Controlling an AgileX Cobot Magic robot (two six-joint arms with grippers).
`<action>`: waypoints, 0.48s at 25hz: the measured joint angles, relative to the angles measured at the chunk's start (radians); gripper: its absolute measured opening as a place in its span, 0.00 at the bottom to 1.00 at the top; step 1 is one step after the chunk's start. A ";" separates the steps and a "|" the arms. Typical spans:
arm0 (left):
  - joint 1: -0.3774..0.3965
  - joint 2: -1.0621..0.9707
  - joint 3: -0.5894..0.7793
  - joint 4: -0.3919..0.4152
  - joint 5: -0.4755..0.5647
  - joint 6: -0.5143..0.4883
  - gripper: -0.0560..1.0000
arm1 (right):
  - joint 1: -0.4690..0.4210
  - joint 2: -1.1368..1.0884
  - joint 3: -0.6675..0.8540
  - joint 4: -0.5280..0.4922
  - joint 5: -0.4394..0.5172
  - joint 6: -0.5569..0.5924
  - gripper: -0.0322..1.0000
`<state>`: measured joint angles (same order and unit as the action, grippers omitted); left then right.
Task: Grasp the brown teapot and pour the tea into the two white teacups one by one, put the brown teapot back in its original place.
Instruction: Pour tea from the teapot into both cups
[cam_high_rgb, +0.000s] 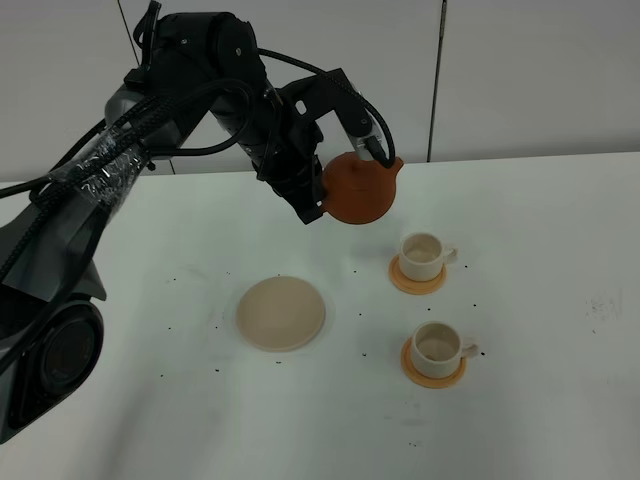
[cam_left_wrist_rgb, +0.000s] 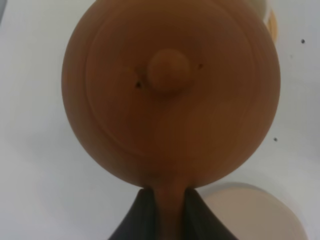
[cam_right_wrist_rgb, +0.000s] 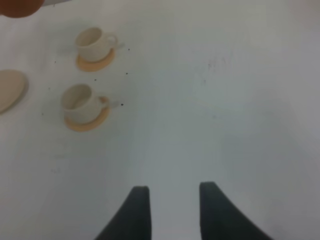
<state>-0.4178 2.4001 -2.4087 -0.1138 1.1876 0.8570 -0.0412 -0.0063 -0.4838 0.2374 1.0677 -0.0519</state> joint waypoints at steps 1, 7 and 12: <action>0.000 0.004 -0.005 0.000 0.000 0.000 0.21 | 0.000 0.000 0.000 0.000 0.000 0.000 0.26; 0.000 0.026 -0.012 0.000 0.000 0.002 0.21 | 0.000 0.000 0.000 0.000 0.000 0.000 0.26; -0.001 0.029 -0.012 0.000 0.000 0.033 0.21 | 0.000 0.000 0.000 0.000 0.000 0.000 0.26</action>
<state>-0.4188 2.4287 -2.4203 -0.1139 1.1876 0.8895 -0.0412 -0.0063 -0.4838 0.2374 1.0677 -0.0519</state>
